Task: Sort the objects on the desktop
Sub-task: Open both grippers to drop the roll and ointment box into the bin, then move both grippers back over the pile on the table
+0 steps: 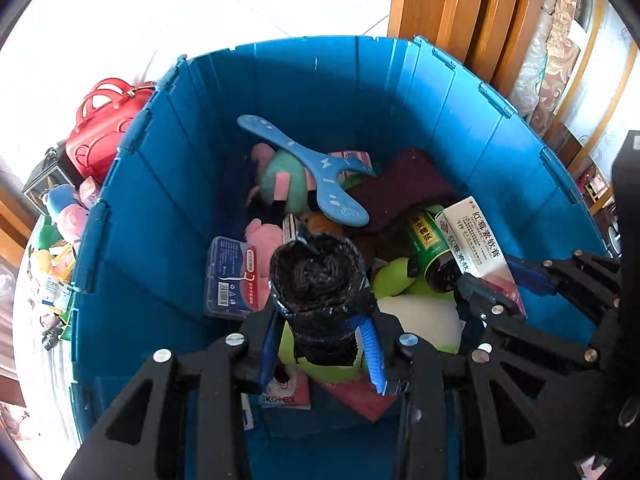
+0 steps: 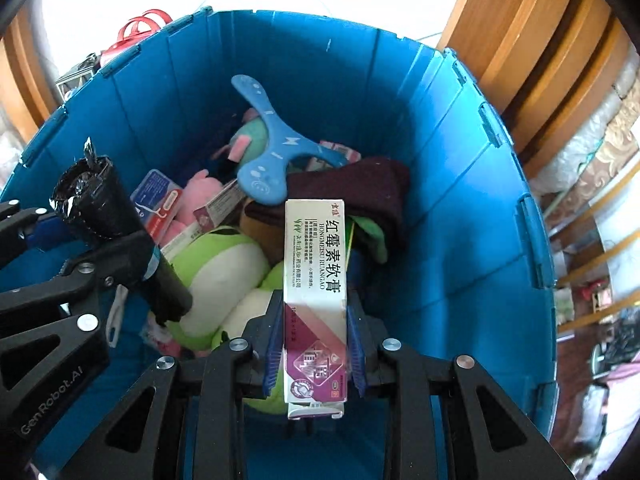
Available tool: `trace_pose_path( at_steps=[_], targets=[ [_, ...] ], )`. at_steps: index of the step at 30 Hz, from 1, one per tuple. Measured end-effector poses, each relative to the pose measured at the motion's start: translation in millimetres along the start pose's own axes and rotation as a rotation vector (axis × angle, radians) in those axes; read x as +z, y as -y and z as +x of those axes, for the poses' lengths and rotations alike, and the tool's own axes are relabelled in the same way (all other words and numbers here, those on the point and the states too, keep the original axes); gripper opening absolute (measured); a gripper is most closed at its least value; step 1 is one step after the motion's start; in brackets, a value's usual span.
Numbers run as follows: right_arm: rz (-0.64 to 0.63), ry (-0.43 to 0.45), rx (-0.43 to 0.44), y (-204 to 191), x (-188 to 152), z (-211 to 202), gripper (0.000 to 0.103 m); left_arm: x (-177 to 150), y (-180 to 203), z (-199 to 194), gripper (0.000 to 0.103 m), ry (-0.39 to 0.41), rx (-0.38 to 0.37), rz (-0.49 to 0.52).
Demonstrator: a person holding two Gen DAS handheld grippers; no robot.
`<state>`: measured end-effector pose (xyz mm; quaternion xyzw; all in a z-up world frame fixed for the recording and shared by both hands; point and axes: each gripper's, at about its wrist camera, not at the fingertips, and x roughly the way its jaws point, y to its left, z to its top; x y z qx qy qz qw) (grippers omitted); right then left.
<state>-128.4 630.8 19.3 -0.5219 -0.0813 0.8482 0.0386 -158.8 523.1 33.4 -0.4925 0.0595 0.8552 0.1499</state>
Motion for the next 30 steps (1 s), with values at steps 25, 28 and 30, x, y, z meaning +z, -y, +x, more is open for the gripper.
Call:
trace_pose_path(
  at_steps=[25, 28, 30],
  targets=[
    [0.139, 0.395, 0.135, -21, -44, -96, 0.103, -68, -66, -128, 0.097, 0.439, 0.124, -0.093],
    [0.103, 0.441, 0.192, -46, -40, -109, 0.103, -80, -93, -144, 0.097, 0.48, 0.148, -0.13],
    [0.084, 0.472, 0.206, -65, -36, -116, 0.103, -89, -115, -150, 0.097, 0.494, 0.168, -0.171]
  ],
)
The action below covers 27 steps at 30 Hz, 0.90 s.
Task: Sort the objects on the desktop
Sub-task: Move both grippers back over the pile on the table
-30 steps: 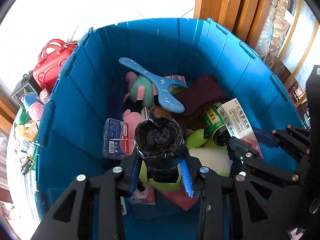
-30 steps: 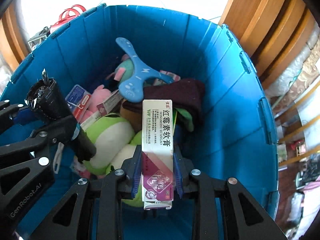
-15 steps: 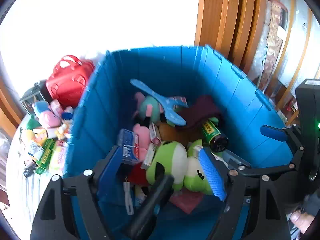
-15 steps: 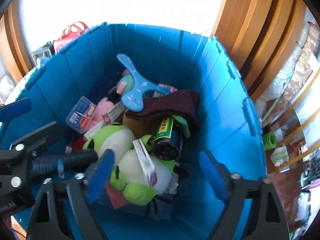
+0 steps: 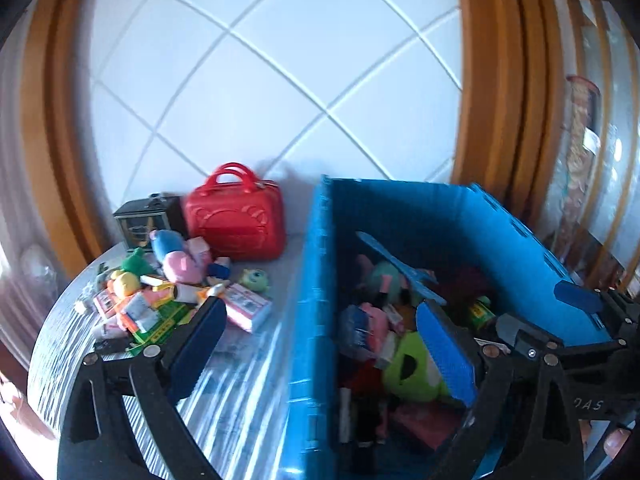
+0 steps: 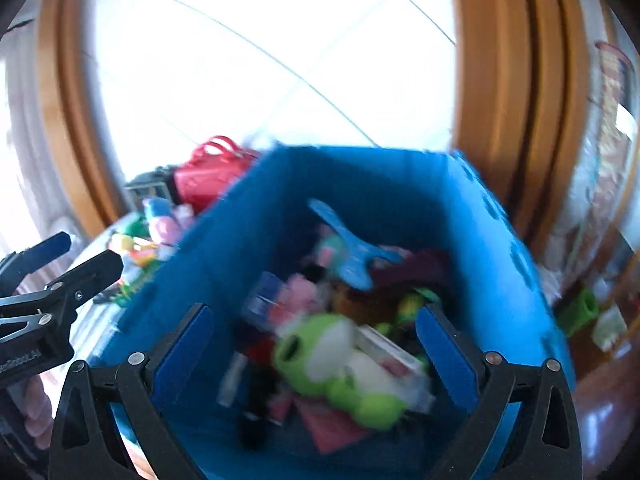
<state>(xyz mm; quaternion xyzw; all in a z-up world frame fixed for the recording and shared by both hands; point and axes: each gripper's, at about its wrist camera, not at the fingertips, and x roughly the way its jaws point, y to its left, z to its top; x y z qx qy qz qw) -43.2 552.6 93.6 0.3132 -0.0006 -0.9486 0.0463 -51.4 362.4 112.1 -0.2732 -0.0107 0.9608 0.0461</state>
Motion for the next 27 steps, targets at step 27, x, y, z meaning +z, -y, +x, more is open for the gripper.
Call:
trace_pose_path(
  at_steps=[27],
  targets=[
    [0.051, -0.218, -0.009, -352, -16, 181, 0.103, -107, -498, 106, 0.097, -0.274, 0.149, -0.12]
  ],
)
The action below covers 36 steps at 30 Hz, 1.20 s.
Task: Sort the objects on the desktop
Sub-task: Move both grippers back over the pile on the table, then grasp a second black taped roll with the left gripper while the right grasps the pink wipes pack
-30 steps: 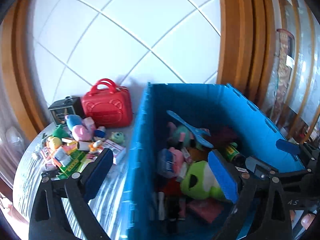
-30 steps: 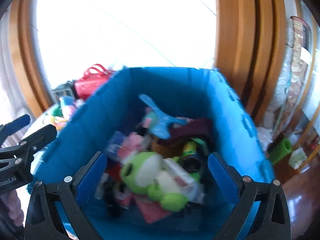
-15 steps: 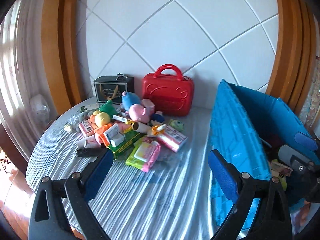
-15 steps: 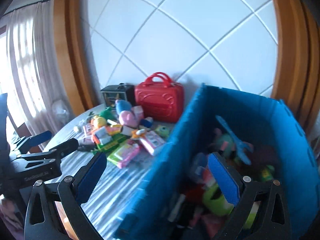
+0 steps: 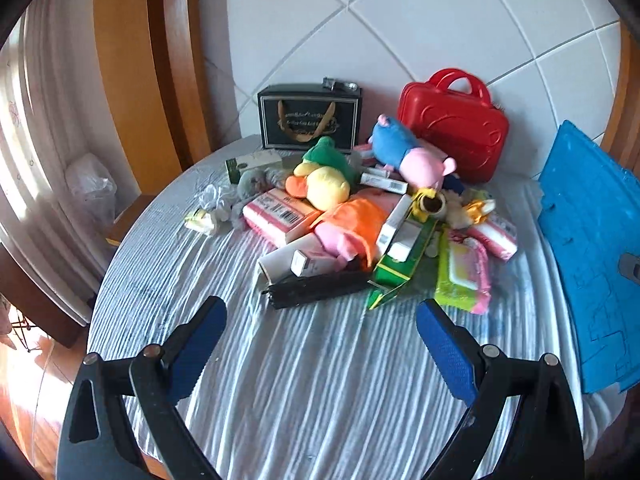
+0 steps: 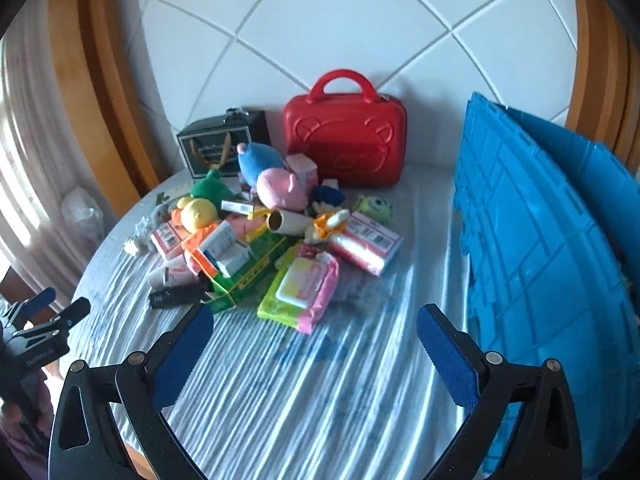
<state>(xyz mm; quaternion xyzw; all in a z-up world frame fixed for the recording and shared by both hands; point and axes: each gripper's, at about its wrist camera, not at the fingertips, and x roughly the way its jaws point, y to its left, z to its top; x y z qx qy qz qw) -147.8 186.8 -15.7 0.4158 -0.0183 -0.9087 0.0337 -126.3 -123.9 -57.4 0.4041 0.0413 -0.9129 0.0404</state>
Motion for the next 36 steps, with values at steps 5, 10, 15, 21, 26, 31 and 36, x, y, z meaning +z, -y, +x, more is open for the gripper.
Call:
trace_pose_path(
  at_steps=[5, 10, 15, 21, 26, 31, 36],
  targets=[
    [0.076, -0.127, -0.054, -10, -12, 55, 0.103, -4, -36, 60, 0.097, -0.104, -0.008, 0.04],
    [0.106, -0.235, -0.117, -12, -18, 110, 0.103, -6, -41, 120, 0.097, -0.195, -0.074, 0.067],
    [0.117, -0.302, -0.152, -11, -15, 162, 0.103, -7, -27, 180, 0.096, -0.266, -0.107, 0.12],
    [0.104, -0.359, -0.17, -9, -8, 213, 0.103, 3, -5, 234, 0.093, -0.318, -0.109, 0.169],
    [0.127, -0.388, -0.166, -5, -2, 250, 0.103, 4, 8, 258, 0.093, -0.349, -0.083, 0.198],
    [0.142, -0.416, -0.135, -6, 2, 279, 0.103, 2, 18, 281, 0.092, -0.406, -0.101, 0.184],
    [0.157, -0.447, -0.095, -12, -2, 302, 0.103, 0, 24, 279, 0.071, -0.403, -0.093, 0.143]
  ],
)
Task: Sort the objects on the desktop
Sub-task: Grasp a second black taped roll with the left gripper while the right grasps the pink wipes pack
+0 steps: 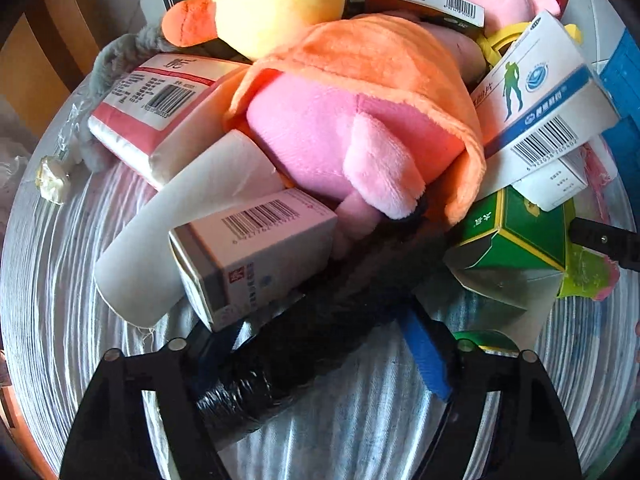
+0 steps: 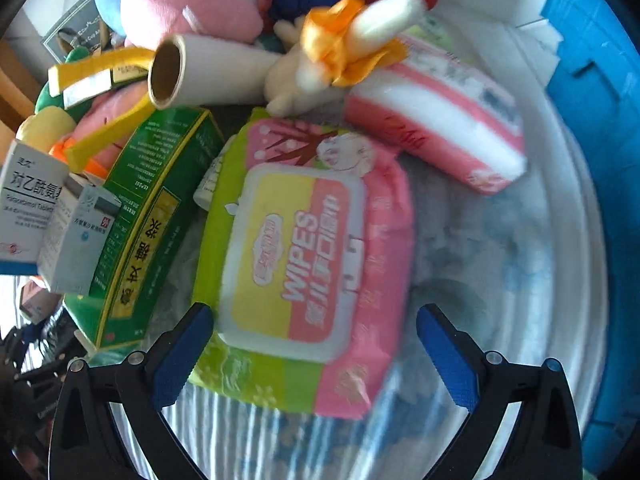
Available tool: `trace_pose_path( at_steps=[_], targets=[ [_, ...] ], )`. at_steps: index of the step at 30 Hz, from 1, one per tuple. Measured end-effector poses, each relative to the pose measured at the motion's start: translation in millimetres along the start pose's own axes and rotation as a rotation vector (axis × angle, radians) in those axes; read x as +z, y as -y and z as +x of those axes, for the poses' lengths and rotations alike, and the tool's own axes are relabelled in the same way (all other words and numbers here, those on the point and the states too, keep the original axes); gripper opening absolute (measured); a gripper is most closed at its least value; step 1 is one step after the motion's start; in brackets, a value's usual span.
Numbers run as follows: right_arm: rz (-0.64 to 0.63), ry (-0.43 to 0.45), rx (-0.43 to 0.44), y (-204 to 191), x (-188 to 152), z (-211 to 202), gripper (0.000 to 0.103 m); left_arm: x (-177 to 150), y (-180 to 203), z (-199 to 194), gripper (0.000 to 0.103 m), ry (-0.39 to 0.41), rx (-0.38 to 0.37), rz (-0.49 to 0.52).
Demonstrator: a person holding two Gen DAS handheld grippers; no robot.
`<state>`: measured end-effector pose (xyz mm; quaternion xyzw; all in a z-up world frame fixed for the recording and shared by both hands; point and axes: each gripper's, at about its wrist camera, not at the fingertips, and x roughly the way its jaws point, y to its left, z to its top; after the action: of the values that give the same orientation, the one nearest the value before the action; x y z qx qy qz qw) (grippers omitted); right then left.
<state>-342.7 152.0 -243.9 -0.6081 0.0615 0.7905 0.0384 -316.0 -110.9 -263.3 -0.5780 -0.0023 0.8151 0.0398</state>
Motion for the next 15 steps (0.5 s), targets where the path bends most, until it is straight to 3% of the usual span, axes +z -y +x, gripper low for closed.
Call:
trace_pose_path(
  at_steps=[4, 7, 13, 15],
  targets=[
    [0.021, -0.022, 0.032, -4, 2, 13, 0.103, -5, 0, -7, 0.054, -0.02, -0.021, -0.081],
    [-0.032, -0.022, -0.014, -9, -1, 17, 0.103, -12, -3, -13, 0.041, -0.036, -0.08, -0.156],
    [-0.078, -0.031, -0.089, 17, -27, 7, 0.103, -26, -4, -20, 0.035, -0.039, -0.125, -0.205],
    [-0.063, -0.022, -0.067, 34, -35, 2, 0.103, -27, -2, -21, 0.035, -0.027, -0.115, -0.193]
  ],
)
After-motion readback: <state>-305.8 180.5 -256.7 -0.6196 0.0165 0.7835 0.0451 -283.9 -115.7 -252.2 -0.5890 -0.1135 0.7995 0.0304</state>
